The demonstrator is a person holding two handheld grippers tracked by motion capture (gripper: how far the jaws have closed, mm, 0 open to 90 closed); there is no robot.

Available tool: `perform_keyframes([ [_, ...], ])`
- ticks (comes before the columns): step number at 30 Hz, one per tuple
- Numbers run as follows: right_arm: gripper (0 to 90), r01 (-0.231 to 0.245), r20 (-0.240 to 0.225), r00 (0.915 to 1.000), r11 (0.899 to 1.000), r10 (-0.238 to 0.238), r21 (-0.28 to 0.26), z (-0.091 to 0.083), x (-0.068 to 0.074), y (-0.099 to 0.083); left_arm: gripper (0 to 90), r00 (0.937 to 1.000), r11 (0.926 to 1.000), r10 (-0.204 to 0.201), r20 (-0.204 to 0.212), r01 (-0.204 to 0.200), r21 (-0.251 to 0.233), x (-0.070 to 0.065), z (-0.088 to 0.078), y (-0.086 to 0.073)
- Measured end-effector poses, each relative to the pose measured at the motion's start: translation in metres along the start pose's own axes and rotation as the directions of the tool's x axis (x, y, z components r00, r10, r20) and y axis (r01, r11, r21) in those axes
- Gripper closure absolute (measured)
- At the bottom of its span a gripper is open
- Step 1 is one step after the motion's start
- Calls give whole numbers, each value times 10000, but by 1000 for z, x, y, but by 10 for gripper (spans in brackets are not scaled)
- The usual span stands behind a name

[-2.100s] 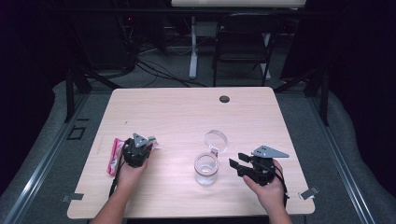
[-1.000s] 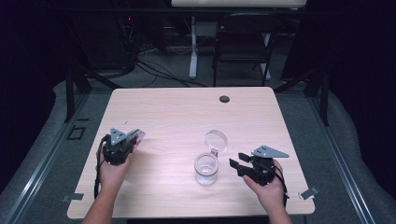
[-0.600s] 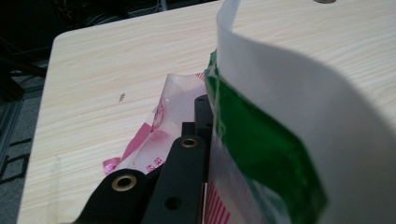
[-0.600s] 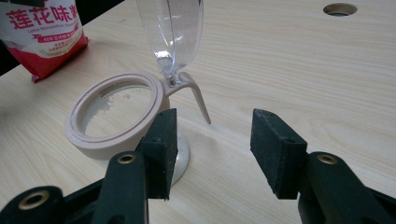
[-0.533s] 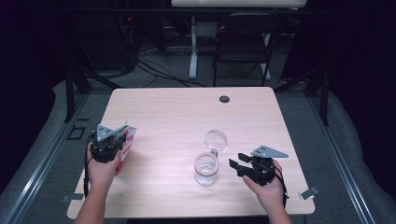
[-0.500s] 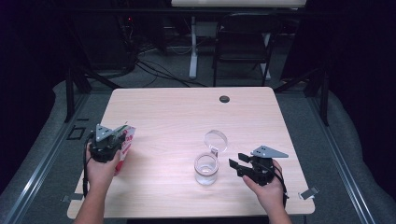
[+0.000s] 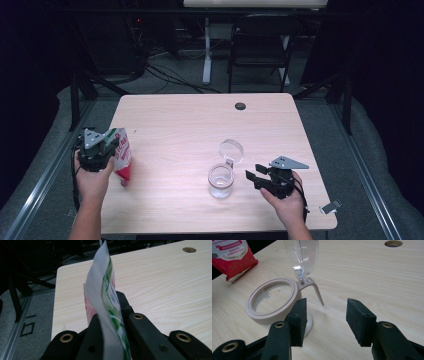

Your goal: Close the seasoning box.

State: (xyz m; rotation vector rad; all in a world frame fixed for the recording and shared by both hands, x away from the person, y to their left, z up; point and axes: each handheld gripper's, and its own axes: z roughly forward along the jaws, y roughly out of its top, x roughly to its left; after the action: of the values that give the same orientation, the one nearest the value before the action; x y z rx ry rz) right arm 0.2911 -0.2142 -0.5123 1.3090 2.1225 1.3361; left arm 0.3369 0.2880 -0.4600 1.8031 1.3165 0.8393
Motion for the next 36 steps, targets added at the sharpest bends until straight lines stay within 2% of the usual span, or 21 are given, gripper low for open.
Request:
perform_keyframes([
  [4, 510, -14, 39, 10000, 10000, 14, -31, 0, 0, 0, 900, 9998, 9997, 202, -14, -202, -127, -3, -6, 5],
  [9, 510, -20, 51, 10000, 10000, 20, -23, 0, 0, 0, 900, 9989, 9989, 379, 271, -371, -295, -10, -13, 11],
  [14, 510, -7, 57, 10000, 10000, 7, -18, -1, 0, 0, 900, 9952, 9983, 461, 867, -427, -408, -20, -15, 15],
  [20, 510, -26, 97, 9999, 10000, 27, -57, -1, -1, -1, 900, 9858, 9961, 860, 1440, -824, -308, -38, -10, 18],
  [24, 510, -78, 157, 9998, 10000, 79, -63, -4, -2, -2, 900, 9774, 9930, 1172, 1760, -1128, -348, -51, -8, 20],
  [28, 510, -104, 220, 9997, 9999, 106, -60, -7, -3, -4, 900, 9654, 9876, 1567, 2084, -1512, -421, -65, -5, 24],
  [33, 510, -193, 401, 9990, 9997, 199, -135, -14, -5, -8, 900, 9471, 9820, 1878, 2604, -1763, -669, -81, -4, 30],
  [36, 510, -283, 538, 9981, 9994, 293, -194, -19, -6, -10, 900, 9326, 9794, 2010, 2999, -1852, -806, -90, -2, 34],
])
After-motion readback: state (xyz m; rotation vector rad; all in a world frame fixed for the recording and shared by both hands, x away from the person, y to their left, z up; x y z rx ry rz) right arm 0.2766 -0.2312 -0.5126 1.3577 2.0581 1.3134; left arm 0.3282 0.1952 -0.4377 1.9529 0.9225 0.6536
